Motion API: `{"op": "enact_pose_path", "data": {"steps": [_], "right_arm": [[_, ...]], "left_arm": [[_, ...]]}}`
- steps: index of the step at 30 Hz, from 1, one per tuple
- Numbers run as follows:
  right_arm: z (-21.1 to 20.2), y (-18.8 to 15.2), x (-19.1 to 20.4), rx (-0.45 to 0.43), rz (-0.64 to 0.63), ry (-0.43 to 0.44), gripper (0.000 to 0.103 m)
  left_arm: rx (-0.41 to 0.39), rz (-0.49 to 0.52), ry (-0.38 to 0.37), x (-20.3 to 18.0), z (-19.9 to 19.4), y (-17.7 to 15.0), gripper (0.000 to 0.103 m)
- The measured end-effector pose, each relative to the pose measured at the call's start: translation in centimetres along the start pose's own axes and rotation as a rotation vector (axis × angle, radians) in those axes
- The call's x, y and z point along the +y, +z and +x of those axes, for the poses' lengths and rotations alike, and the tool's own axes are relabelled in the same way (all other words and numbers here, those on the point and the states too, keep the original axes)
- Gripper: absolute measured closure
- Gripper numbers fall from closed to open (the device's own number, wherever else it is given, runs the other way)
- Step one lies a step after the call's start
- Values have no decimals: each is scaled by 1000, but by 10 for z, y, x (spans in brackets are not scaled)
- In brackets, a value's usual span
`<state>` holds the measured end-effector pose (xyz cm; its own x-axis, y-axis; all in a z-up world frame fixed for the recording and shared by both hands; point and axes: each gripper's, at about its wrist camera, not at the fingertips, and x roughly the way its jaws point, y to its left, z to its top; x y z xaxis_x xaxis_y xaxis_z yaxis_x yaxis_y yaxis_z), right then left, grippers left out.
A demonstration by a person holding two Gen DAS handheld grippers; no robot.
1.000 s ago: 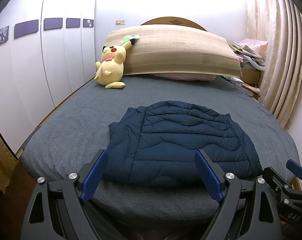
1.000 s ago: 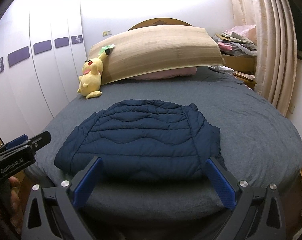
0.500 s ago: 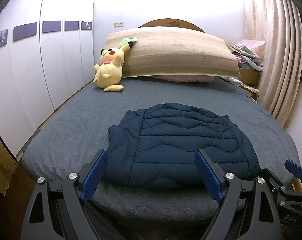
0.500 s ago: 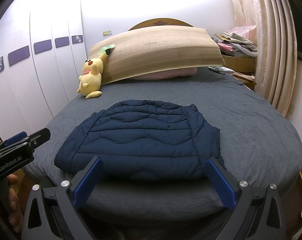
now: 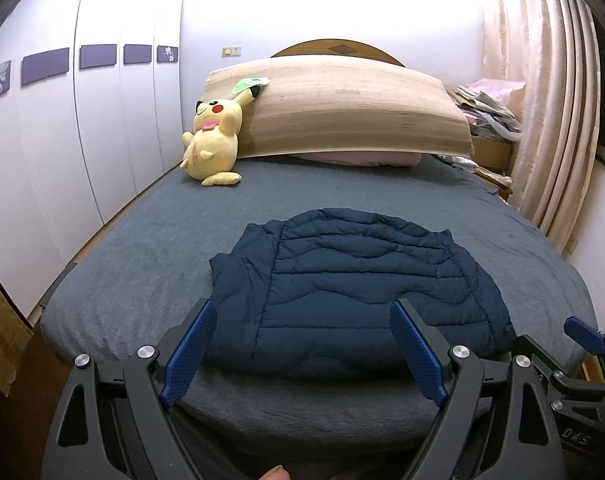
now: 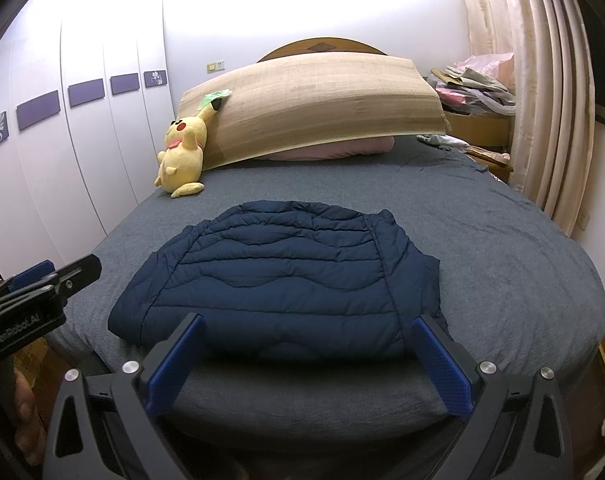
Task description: Fold large clothes
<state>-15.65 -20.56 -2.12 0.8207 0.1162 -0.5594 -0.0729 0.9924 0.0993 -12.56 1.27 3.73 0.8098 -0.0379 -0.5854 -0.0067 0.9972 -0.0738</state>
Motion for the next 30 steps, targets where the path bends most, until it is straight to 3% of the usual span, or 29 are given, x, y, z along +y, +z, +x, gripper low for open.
{"op": "enact_pose_path", "data": {"steps": [30], "right_arm": [[0,-1,-1,-2,-2,-4,0]], "left_arm": [[-1,11,-28,-5,-1,0,14]]}}
